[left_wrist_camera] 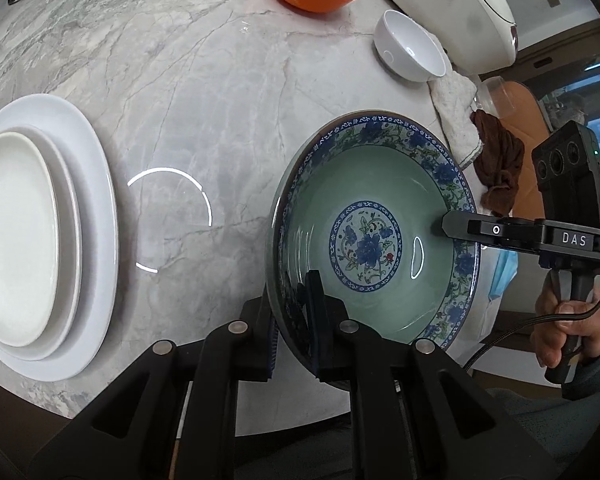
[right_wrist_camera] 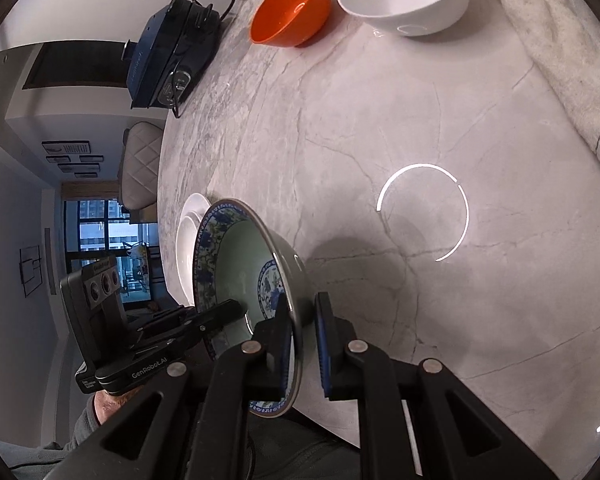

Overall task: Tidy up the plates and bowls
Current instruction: 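Carry the patterned bowl beside the plate stack, set it down, open both grippers, then move both open grippers to the white bowl beside the orange bowl, then grasp the white bowl rim with both grippers and lift it, then carry the white bowl and lower it into the patterned bowl, then open both grippers and withdraw from the nested bowls, then move both grippers to the orange bowl and close on its rim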

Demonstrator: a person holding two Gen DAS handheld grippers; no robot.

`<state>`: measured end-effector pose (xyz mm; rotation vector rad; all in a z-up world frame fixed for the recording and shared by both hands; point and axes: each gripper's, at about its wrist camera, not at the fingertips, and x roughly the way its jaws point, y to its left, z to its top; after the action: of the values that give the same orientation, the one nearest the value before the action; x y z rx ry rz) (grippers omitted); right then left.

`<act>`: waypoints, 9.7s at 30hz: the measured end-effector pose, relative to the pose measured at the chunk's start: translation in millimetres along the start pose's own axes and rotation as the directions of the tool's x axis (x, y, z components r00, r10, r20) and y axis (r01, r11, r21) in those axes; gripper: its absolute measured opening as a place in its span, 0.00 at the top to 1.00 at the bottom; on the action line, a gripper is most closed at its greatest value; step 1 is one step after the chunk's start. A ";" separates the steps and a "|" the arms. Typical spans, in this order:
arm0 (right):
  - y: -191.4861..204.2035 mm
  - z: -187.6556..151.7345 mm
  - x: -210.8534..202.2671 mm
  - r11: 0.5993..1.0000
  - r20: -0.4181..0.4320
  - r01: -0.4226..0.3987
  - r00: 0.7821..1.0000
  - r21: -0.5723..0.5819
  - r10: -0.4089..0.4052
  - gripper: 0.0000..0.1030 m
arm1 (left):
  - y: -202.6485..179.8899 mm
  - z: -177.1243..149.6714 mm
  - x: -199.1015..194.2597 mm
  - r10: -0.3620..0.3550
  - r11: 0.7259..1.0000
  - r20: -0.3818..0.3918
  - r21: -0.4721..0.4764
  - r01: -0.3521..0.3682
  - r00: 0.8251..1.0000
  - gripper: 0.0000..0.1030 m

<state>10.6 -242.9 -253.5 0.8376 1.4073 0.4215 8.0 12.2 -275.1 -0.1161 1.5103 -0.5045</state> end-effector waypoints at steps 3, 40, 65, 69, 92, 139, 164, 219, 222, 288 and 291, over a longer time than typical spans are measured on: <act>-5.6 -3.5 9.9 1.000 -0.008 -0.001 1.000 0.003 0.001 0.87 | 8.3 -2.4 10.7 0.001 1.000 -0.005 -0.006 -0.001 1.000 0.89; -21.9 -9.2 25.2 0.999 -0.017 0.017 1.000 -0.040 -0.017 0.87 | 27.3 -8.4 25.8 0.088 0.994 0.039 -0.062 -0.085 0.995 0.31; -20.2 11.6 -112.0 0.968 0.480 -0.251 0.852 0.022 0.210 0.00 | 22.8 154.3 -181.8 -0.015 0.995 0.388 0.098 -0.025 0.921 0.00; -15.3 29.6 -117.7 0.972 0.518 -0.229 0.839 0.055 0.168 0.00 | 8.7 200.0 -164.0 -0.064 0.983 0.332 0.182 0.003 0.941 0.00; -109.9 142.5 -83.5 0.962 0.400 -0.033 0.913 0.273 -0.082 0.34 | -140.3 299.0 89.5 0.034 0.921 0.007 0.388 -0.034 0.999 0.15; -118.4 171.2 -63.7 0.964 0.259 -0.024 0.965 0.265 -0.047 0.58 | -144.4 306.9 113.5 -0.061 0.916 -0.118 0.388 0.103 0.991 0.71; -124.4 171.5 -68.2 0.953 0.280 -0.003 0.956 0.303 -0.086 0.82 | -137.8 315.4 114.0 -0.061 0.936 -0.124 0.337 0.100 0.990 0.88; 13.6 -29.9 19.1 0.987 0.012 0.047 0.999 0.155 -0.050 0.79 | -7.7 14.4 -13.3 -0.058 0.985 -0.133 0.156 0.079 0.989 0.88; 7.3 -30.6 25.6 0.986 0.010 0.065 0.998 0.155 -0.068 0.79 | -7.3 14.8 -6.5 -0.052 0.985 -0.144 0.156 0.075 0.988 0.88; 42.2 56.7 -86.9 0.999 0.351 0.031 0.936 0.021 -0.036 0.10 | -14.5 181.1 -117.2 -0.063 0.983 0.214 0.185 0.023 0.975 0.00; 46.1 85.5 -93.5 0.999 0.381 0.033 0.924 -0.007 -0.028 0.10 | -3.5 225.2 -107.4 -0.009 0.993 0.173 0.121 -0.012 0.985 0.00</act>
<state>88.4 -301.3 -160.1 0.8345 1.0526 0.2269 227.7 -2.1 -157.5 -0.0622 1.3062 -0.5694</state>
